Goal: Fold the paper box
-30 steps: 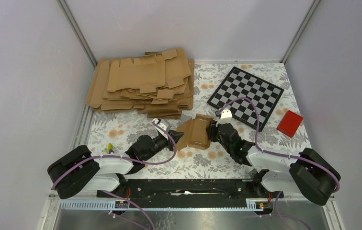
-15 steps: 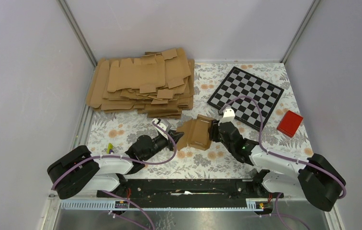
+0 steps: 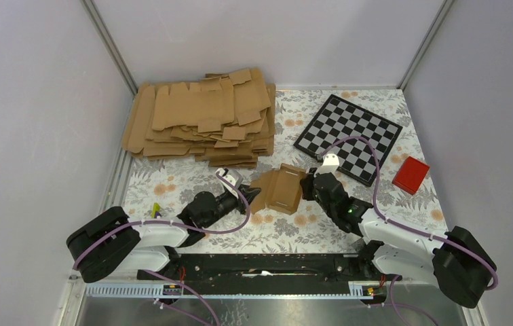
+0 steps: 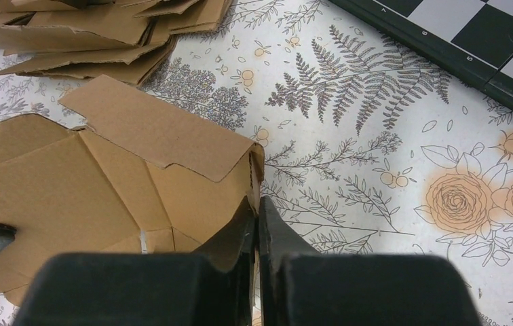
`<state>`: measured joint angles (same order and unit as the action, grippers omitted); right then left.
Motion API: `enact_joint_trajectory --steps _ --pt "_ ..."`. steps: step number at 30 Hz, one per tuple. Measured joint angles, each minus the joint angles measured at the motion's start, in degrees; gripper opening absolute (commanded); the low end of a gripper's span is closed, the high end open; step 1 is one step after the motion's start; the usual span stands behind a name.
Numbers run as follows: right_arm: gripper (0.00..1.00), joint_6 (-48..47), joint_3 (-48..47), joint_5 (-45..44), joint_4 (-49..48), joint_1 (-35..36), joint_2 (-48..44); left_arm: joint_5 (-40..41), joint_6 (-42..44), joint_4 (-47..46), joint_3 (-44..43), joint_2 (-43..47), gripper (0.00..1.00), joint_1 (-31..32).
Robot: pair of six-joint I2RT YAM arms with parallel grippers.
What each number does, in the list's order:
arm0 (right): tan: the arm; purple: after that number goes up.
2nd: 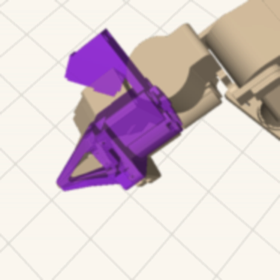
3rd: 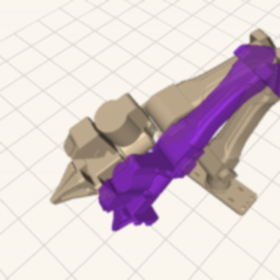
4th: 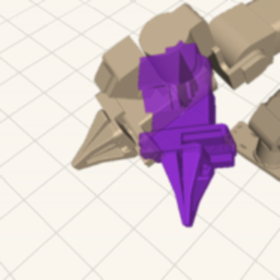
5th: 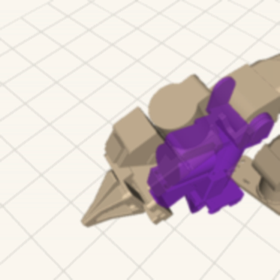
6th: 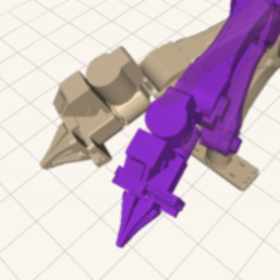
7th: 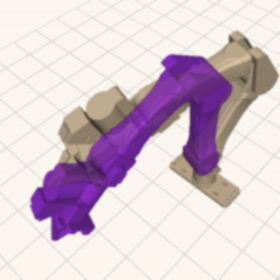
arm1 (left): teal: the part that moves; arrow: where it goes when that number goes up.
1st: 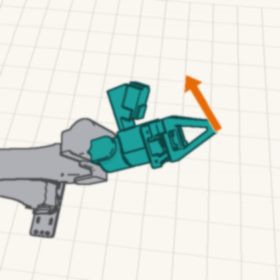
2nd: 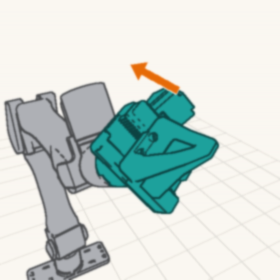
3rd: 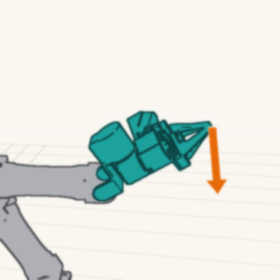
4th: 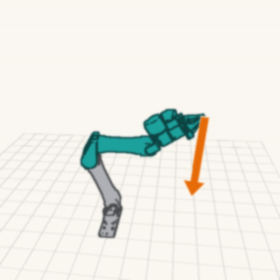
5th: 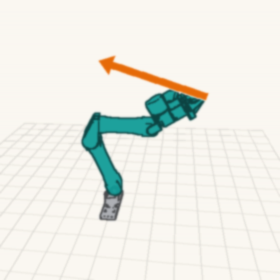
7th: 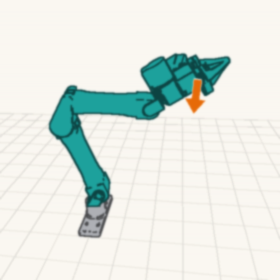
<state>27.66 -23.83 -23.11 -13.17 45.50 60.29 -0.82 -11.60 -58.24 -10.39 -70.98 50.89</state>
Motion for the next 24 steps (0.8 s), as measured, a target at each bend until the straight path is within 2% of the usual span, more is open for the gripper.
enact_joint_trajectory --steps 2,9,18,20,21,23,24 --pt "0.00 0.31 0.00 0.02 -0.20 0.00 0.13 -0.11 0.00 0.13 0.00 0.00 0.01 0.00" --pt "0.00 -3.39 -0.57 -0.22 -0.39 -0.02 0.33 -1.31 -0.83 0.55 -0.28 -0.81 0.28 0.02" --pt "0.00 -13.11 -0.61 4.22 -4.68 -0.09 -2.03 -1.03 -1.53 7.91 -5.49 -1.11 0.35 0.02" --pt "0.00 -14.58 -0.61 4.87 -5.57 -0.09 -2.19 -0.15 -1.49 9.03 -6.10 -1.07 0.30 0.00" --pt "0.00 -14.99 -0.61 5.09 -5.75 -0.09 -2.19 0.20 -1.46 9.33 -6.12 -1.05 0.23 0.00" --pt "0.00 -15.78 -0.55 5.70 -5.92 -0.09 -2.19 0.74 -1.40 10.25 -6.12 -0.90 0.01 0.00" --pt "0.00 -16.09 -0.50 5.84 -6.03 -0.09 -2.19 1.22 -0.90 10.93 -6.12 -0.74 0.00 0.02"
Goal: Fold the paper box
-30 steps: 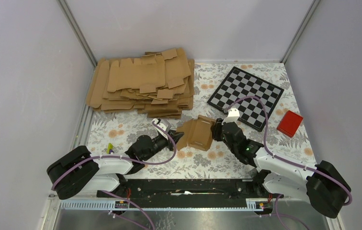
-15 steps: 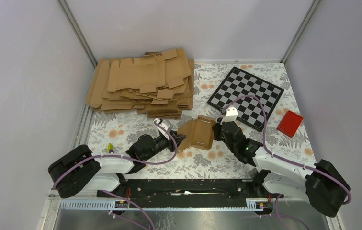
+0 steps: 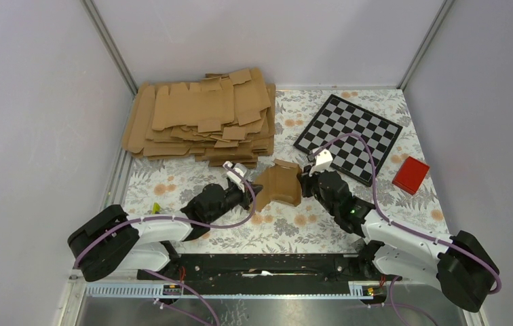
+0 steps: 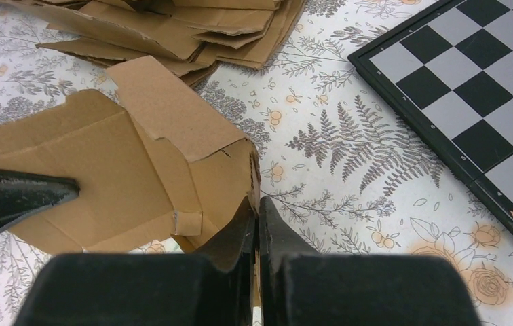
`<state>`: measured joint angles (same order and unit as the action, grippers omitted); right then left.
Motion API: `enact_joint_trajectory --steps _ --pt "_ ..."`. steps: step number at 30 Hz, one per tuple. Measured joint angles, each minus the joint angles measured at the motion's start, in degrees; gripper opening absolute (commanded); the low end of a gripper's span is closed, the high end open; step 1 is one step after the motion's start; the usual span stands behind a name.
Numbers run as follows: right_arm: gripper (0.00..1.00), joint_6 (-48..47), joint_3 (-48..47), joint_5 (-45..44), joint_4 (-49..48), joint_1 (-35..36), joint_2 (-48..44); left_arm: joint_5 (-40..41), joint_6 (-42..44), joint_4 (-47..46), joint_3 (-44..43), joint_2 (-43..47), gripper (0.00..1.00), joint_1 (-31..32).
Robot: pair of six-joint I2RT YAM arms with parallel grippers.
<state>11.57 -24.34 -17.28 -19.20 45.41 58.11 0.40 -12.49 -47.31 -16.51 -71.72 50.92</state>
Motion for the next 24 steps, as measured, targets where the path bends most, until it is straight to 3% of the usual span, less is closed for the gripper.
enact_joint_trajectory --steps 4,15,20,24 --pt "0.10 -0.42 0.20 -0.39 0.11 -0.04 0.02 2.03 1.01 1.42 -0.28 0.04 0.00 -0.07" --pt "0.14 9.75 -3.10 -8.70 0.17 -0.09 8.83 -1.36 3.52 -4.76 2.14 -1.64 0.00 0.20" --pt "0.37 12.07 -2.51 -8.63 -0.90 -0.17 9.40 -1.92 3.45 -5.49 2.14 -2.16 0.00 0.20" --pt "0.47 12.22 0.76 -5.53 -0.79 -0.15 8.33 -2.43 3.45 -6.27 2.14 -2.29 0.00 0.28"
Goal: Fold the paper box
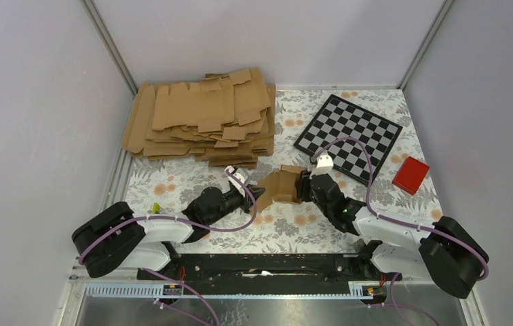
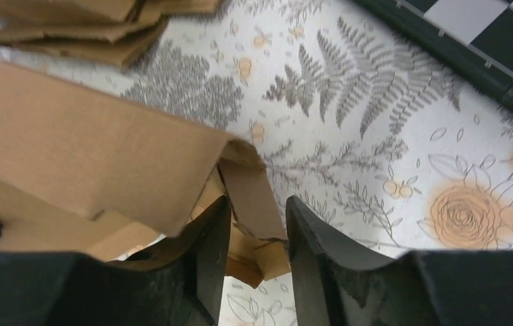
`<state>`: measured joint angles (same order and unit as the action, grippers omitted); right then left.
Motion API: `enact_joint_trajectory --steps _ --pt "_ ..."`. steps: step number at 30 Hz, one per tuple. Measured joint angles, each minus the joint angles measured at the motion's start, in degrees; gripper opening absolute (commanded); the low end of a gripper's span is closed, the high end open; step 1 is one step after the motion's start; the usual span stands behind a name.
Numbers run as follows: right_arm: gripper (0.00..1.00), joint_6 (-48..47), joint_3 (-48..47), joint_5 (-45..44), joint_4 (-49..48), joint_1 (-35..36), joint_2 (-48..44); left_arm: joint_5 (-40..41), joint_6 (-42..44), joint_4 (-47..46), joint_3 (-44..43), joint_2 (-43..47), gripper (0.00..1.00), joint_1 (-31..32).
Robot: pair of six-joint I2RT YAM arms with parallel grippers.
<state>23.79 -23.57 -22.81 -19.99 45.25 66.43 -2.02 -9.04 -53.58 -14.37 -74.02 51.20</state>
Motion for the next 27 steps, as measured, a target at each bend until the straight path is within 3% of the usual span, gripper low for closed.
enact_joint_trajectory --steps 5,16,21,27 --pt "0.56 -1.53 3.21 3.63 0.83 0.00 -1.86 -0.66 -0.02 0.55 -0.11 -0.02 0.00 0.33" --pt "0.59 -3.04 3.21 8.68 1.38 0.00 3.32 -0.87 -0.02 1.03 -0.20 -0.02 0.00 0.33" --pt "0.71 -3.19 3.21 9.09 1.40 0.35 5.68 -1.42 -0.31 1.14 -0.63 -0.50 0.00 0.33" --pt "0.73 -4.15 3.21 10.19 1.25 1.70 5.77 -2.40 -0.68 1.09 -0.96 -1.16 0.00 0.33"
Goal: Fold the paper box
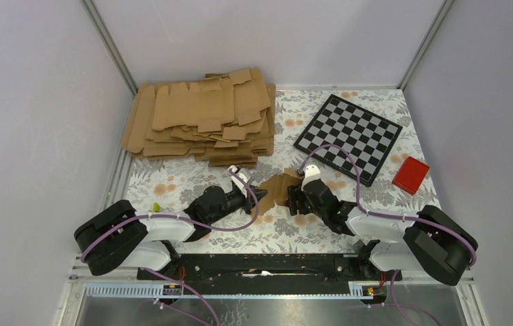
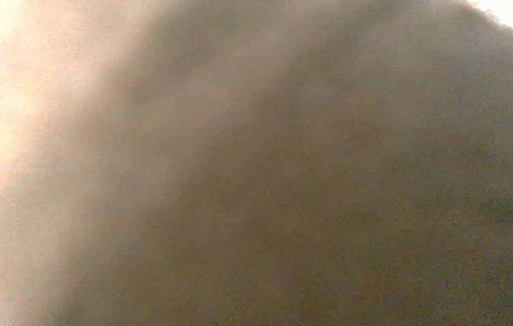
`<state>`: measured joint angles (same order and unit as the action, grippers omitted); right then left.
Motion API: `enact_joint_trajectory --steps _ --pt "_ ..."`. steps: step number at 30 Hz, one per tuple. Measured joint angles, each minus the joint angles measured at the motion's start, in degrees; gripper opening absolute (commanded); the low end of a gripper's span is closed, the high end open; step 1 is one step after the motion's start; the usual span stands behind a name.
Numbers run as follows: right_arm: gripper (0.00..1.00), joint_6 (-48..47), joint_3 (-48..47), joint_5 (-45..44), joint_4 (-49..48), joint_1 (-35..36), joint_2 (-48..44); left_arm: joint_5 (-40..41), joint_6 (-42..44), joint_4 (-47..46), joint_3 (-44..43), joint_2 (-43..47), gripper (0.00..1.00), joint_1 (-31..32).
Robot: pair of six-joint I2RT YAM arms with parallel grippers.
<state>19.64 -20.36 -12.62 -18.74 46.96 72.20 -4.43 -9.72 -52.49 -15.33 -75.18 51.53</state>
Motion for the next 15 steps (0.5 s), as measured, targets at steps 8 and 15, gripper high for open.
enact_joint_trajectory --steps 8,15 --pt "0.81 -0.46 0.00 0.74 0.07 0.74 -0.22 -1.95 -1.84 -1.66 -0.31 -1.64 0.00 0.00" --pt "0.89 3.72 -0.37 -2.91 4.55 1.05 -2.38 -2.23 -3.26 -2.78 -0.68 -2.95 0.00 0.00"
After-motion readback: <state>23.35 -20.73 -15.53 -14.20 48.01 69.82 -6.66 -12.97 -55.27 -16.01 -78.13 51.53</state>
